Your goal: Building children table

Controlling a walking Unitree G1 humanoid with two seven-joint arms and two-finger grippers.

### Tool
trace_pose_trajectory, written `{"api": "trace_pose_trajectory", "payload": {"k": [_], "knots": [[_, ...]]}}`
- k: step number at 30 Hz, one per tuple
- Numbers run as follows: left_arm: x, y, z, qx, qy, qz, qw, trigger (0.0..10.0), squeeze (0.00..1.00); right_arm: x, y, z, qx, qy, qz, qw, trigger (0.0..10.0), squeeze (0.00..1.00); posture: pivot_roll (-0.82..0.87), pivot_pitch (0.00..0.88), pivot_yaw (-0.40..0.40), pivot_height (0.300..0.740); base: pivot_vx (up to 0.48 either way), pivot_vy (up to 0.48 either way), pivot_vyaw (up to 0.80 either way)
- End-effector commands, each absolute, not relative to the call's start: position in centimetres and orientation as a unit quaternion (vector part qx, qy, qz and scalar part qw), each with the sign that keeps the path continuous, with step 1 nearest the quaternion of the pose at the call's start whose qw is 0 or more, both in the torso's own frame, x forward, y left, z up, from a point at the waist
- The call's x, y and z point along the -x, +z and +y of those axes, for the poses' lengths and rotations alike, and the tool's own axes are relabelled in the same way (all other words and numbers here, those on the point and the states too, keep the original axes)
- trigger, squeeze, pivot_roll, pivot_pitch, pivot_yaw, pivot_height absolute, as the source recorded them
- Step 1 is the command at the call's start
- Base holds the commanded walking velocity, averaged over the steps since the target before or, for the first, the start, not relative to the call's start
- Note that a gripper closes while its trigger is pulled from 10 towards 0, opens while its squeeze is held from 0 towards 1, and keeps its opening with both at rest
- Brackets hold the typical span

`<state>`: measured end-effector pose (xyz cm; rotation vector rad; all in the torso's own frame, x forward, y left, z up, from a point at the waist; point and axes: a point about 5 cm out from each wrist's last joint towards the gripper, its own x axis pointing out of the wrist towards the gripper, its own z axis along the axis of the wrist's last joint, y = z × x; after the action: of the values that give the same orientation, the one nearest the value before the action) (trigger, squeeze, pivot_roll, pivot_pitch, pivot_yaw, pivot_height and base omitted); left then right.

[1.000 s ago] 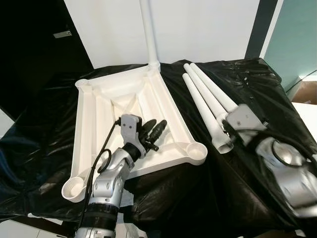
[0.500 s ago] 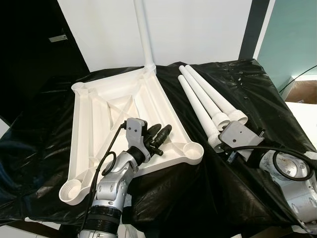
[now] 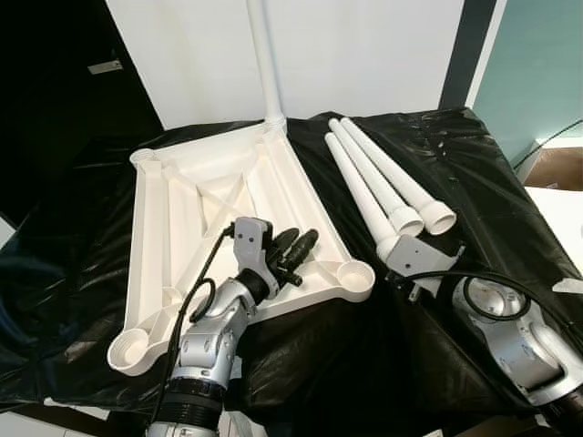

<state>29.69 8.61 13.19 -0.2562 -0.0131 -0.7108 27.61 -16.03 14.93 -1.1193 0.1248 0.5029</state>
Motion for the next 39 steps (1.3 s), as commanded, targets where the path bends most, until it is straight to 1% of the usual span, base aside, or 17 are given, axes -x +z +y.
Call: {"api": "trace_pose_trajectory", "payload": {"k": [1, 3, 11, 12, 18, 19, 20, 21, 25, 27, 28, 30, 32, 33, 35, 37, 39], "knots": [[-29.8, 12.9, 9.0, 0.120, -0.324, 0.001, 0.938, 10.0, 0.00, -27.8, 14.6, -15.6, 0.535, 0.240, 0.052, 0.808, 10.0, 0.00, -0.06, 0.000, 0.074, 0.740, 0.000, 0.000, 0.00], [-29.7, 12.8, 9.2, 0.118, -0.321, 0.002, 0.940, 10.0, 0.00, -28.6, 14.5, -15.5, 0.561, 0.229, 0.035, 0.795, 10.0, 0.00, -0.04, 0.000, 0.071, 0.740, 0.000, 0.000, 0.00], [-29.5, 12.7, 9.3, 0.119, -0.320, 0.003, 0.940, 10.0, 0.00, -29.7, 13.6, -15.6, 0.580, 0.211, 0.030, 0.786, 10.0, 0.00, -0.04, 0.000, 0.074, 0.740, 0.000, 0.000, 0.00], [-29.6, 12.7, 9.0, 0.119, -0.323, 0.003, 0.939, 10.0, 0.00, -30.5, 11.9, -15.3, 0.587, 0.212, 0.032, 0.780, 0.0, 0.00, -0.04, 0.000, 0.076, 0.740, 0.000, 0.000, 0.00], [-29.6, 12.8, 8.7, 0.116, -0.329, 0.001, 0.937, 10.0, 0.00, -31.1, 10.6, -14.8, 0.593, 0.209, 0.027, 0.777, 0.0, 0.00, -0.04, 0.000, 0.075, 0.740, 0.000, 0.000, 0.00], [-29.7, 12.9, 8.8, 0.118, -0.326, 0.000, 0.938, 10.0, 0.00, -31.4, 10.9, -15.0, 0.575, 0.165, 0.005, 0.801, 0.0, 0.00, -0.03, 0.000, 0.073, 0.740, 0.000, 0.000, 0.00], [-29.7, 12.9, 8.8, 0.118, -0.326, 0.000, 0.938, 10.0, 0.00, -31.4, 10.9, -15.0, 0.575, 0.165, 0.005, 0.801, 0.0, 0.00, -0.03, 0.000, 0.073, 0.740, 0.000, 0.000, 0.00], [-29.7, 12.8, 8.9, 0.119, -0.323, -0.001, 0.939, 10.0, 0.00, -31.6, 11.6, -15.2, 0.565, 0.117, -0.027, 0.817, 0.0, 0.00, -0.03, 0.000, 0.072, 0.740, 0.000, 0.000, 0.00], [-29.7, 12.8, 9.0, 0.120, -0.322, -0.001, 0.939, 10.0, 0.00, -31.5, 12.4, -15.3, 0.552, 0.081, -0.055, 0.828, 0.0, 0.00, -0.03, 0.000, 0.073, 0.740, 0.000, 0.000, 0.00], [-29.7, 12.9, 8.8, 0.136, -0.327, -0.004, 0.935, 10.0, 0.00, -30.7, 14.6, -15.8, 0.540, 0.006, -0.139, 0.830, 0.0, 0.00, -0.04, 0.000, 0.078, 0.740, 0.000, 0.000, 0.00], [-29.7, 12.9, 8.8, 0.136, -0.327, -0.004, 0.935, 10.0, 0.00, -30.7, 14.6, -15.8, 0.540, 0.006, -0.139, 0.830, 0.0, 0.00, -0.04, 0.000, 0.078, 0.740, 0.000, 0.000, 0.00], [-29.7, 13.0, 8.7, 0.144, -0.330, -0.006, 0.933, 10.0, 0.00, -30.3, 15.4, -16.0, 0.540, -0.020, -0.173, 0.824, 0.0, 0.00, -0.04, 0.000, 0.078, 0.740, 0.000, 0.000, 0.00], [-30.4, 13.9, 8.2, 0.197, -0.354, -0.013, 0.914, 10.0, 0.00, -27.7, 17.3, -16.1, 0.574, -0.052, -0.296, 0.762, 0.0, 0.00, -0.06, 0.000, 0.086, 0.740, 0.000, 0.000, 0.00], [-30.4, 13.9, 8.2, 0.197, -0.354, -0.013, 0.914, 10.0, 0.00, -27.7, 17.3, -16.1, 0.574, -0.052, -0.296, 0.762, 0.0, 0.00, -0.06, 0.000, 0.086, 0.740, 0.000, 0.000, 0.00], [-30.7, 14.4, 7.9, 0.231, -0.367, -0.018, 0.901, 10.0, 0.00, -26.3, 17.9, -15.8, 0.584, -0.055, -0.359, 0.726, 0.0, 0.00, -0.07, 0.000, 0.087, 0.740, 0.000, 0.000, 0.00], [-31.0, 15.0, 7.7, 0.261, -0.376, -0.021, 0.889, 10.0, 0.00, -25.6, 17.7, -15.7, 0.590, -0.047, -0.392, 0.705, 0.0, 0.00, -0.07, 0.000, 0.092, 0.740, 0.000, 0.000, 0.00], [-31.1, 15.2, 7.6, 0.274, -0.379, -0.021, 0.884, 10.0, 0.00, -25.4, 17.6, -15.7, 0.593, -0.041, -0.400, 0.697, 0.0, 0.00, -0.07, 0.000, 0.092, 0.740, 0.000, 0.000, 0.00]]}}
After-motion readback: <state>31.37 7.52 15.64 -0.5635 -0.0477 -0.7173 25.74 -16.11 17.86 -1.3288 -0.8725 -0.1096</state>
